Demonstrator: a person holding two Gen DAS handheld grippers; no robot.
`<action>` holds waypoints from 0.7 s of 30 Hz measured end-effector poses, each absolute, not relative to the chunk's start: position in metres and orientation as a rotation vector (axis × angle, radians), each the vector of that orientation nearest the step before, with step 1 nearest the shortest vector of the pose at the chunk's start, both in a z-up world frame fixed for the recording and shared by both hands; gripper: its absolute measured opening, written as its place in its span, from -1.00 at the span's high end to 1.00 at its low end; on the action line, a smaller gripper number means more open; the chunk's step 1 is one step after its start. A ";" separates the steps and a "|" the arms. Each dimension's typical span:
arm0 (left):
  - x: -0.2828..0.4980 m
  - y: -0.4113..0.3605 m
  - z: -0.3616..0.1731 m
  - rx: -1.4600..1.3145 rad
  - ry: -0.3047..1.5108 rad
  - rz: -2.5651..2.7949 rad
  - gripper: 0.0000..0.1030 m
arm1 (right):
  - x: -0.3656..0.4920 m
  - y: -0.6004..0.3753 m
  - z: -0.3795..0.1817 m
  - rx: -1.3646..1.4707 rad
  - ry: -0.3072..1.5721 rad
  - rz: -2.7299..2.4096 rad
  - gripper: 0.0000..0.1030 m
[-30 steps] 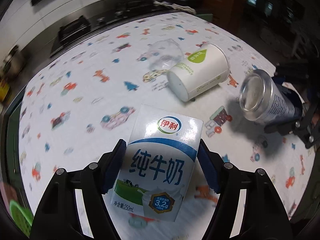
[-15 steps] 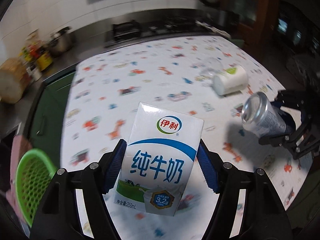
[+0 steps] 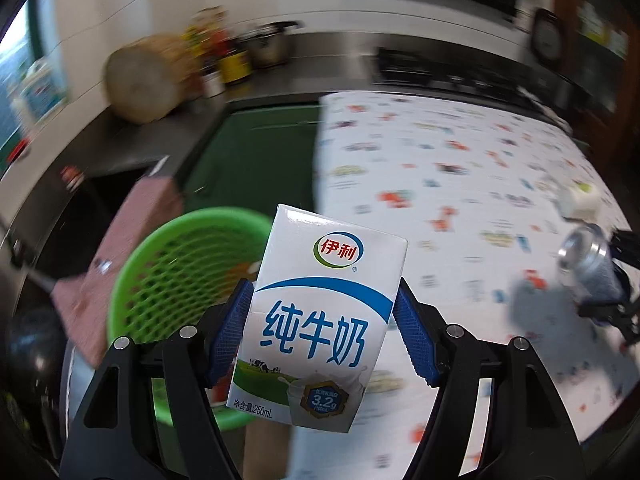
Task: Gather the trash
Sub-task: 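Lift the can and the milk carton and carry them toward the green basket, then open the left tool to drop the milk carton into the basket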
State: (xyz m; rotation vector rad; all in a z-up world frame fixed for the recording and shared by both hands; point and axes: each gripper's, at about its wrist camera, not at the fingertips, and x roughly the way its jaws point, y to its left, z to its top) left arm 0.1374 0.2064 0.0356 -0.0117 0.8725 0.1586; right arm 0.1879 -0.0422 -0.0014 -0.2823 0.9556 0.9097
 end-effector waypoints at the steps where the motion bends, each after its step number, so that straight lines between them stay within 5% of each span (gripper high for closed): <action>1: 0.136 0.221 0.032 -0.034 0.878 0.184 -0.34 | 0.188 -0.033 -0.001 -0.284 0.956 0.919 -0.37; 21: 0.128 0.341 -0.033 -0.358 0.923 0.334 -0.38 | 0.187 0.082 -0.005 -0.316 0.970 1.027 -0.37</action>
